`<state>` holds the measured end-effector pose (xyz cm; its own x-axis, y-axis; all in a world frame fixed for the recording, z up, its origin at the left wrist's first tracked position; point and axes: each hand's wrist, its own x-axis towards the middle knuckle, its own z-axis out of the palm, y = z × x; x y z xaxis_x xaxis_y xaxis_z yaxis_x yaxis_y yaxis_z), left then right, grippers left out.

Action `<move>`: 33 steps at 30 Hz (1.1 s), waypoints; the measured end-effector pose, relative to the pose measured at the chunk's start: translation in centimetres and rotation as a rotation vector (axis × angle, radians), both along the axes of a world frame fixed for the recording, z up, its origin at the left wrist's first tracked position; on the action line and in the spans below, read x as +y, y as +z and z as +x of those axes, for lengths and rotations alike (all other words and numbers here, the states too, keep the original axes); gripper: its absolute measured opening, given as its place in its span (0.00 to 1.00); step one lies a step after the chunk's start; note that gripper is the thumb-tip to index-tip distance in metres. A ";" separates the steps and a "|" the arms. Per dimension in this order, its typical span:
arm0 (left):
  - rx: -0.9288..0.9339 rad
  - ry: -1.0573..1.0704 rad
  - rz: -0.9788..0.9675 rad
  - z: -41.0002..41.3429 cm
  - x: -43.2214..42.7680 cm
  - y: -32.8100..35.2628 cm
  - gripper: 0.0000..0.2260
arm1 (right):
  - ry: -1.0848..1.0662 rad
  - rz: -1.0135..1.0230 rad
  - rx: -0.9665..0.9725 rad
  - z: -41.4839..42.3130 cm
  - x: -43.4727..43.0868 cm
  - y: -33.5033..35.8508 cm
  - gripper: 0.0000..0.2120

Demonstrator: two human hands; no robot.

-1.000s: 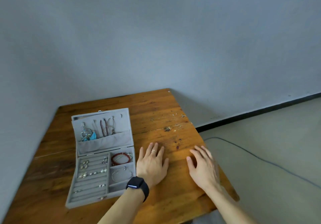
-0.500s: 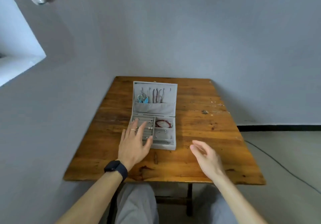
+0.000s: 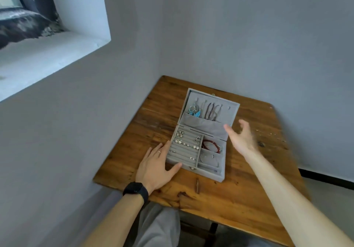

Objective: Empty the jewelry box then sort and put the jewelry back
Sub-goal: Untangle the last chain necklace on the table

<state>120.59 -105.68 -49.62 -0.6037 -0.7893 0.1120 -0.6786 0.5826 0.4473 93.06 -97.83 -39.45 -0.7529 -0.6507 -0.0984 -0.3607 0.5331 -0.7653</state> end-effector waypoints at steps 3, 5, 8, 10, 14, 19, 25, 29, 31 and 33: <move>0.020 0.006 0.000 -0.1 -0.1 0.0 0.41 | 0.022 0.006 0.262 -0.4 -3.8 1.8 0.36; 0.023 0.010 -0.010 -0.1 -0.1 0.0 0.40 | 0.087 0.086 0.434 -0.8 -6.2 2.5 0.36; 0.027 0.009 -0.019 -0.2 -0.2 -0.1 0.40 | 0.169 0.232 0.535 -1.2 -9.0 3.0 0.38; 0.032 0.011 -0.019 -0.2 -0.2 -0.3 0.40 | 0.215 0.299 0.523 -1.1 -10.2 3.3 0.38; 0.044 0.011 -0.017 -0.1 -0.1 -0.3 0.40 | 0.200 0.300 0.583 -0.5 -10.6 3.4 0.33; 0.051 0.014 -0.030 -0.2 -0.2 -0.4 0.40 | 0.203 0.110 0.815 0.2 -8.4 3.4 0.22; 0.061 0.018 -0.026 -0.2 -0.1 -0.5 0.39 | 0.361 -0.145 1.063 3.4 -4.0 2.2 0.08; 0.067 0.033 -0.025 -0.3 0.0 -0.3 0.40 | 0.397 -0.191 1.092 5.4 -1.4 0.0 0.05; 0.067 0.041 -0.001 -0.3 -0.1 -0.2 0.42 | 0.420 -0.181 1.079 6.2 0.0 -1.6 0.08; 0.087 0.058 0.036 -0.3 -0.2 -0.2 0.45 | 0.455 -0.182 1.035 7.2 1.4 -3.4 0.12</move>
<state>120.32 -105.84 -49.78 -0.5462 -0.8270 0.1331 -0.6686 0.5261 0.5255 100.29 -96.46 -42.90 -0.1096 -0.8248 0.5547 -0.9937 0.1039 -0.0418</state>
